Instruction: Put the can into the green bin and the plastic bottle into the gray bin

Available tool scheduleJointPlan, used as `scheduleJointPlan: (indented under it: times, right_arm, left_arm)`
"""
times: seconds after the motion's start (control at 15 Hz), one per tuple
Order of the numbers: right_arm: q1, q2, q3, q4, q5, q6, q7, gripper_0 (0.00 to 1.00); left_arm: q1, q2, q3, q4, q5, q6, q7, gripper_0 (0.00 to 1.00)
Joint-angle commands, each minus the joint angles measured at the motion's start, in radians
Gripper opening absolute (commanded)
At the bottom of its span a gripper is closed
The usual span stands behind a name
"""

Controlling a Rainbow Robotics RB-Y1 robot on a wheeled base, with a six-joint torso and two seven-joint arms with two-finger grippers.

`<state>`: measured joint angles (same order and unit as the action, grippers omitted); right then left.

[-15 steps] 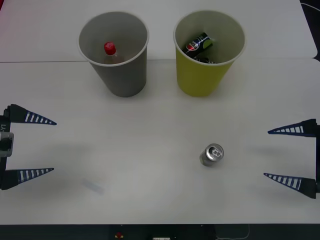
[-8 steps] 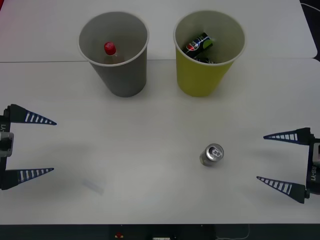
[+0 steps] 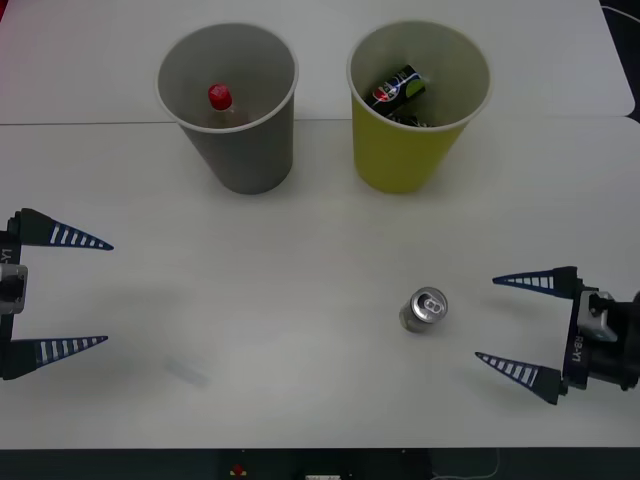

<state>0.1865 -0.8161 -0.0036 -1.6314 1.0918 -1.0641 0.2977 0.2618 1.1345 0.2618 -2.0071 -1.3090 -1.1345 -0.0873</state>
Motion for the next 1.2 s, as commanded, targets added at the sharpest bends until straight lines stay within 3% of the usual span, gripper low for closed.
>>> scheduleJointPlan:
  times: [0.07, 0.6, 1.2]
  right_arm:
    - [-0.035, 0.037, 0.034, 0.045, 0.0, 0.001, 0.017, 1.0]
    - [-0.094, 0.212, 0.043, 0.117, 0.122, 0.015, 0.035, 1.0]
    - [-0.185, 0.342, 0.043, 0.277, 0.146, -0.025, 0.098, 1.0]
  left_arm:
    - [0.0, 0.0, 0.0, 0.0, 0.0, 0.0, 0.0, 1.0]
    - [0.0, 0.0, 0.0, 0.0, 0.0, 0.0, 0.0, 1.0]
    - [0.0, 0.0, 0.0, 0.0, 0.0, 0.0, 0.0, 1.0]
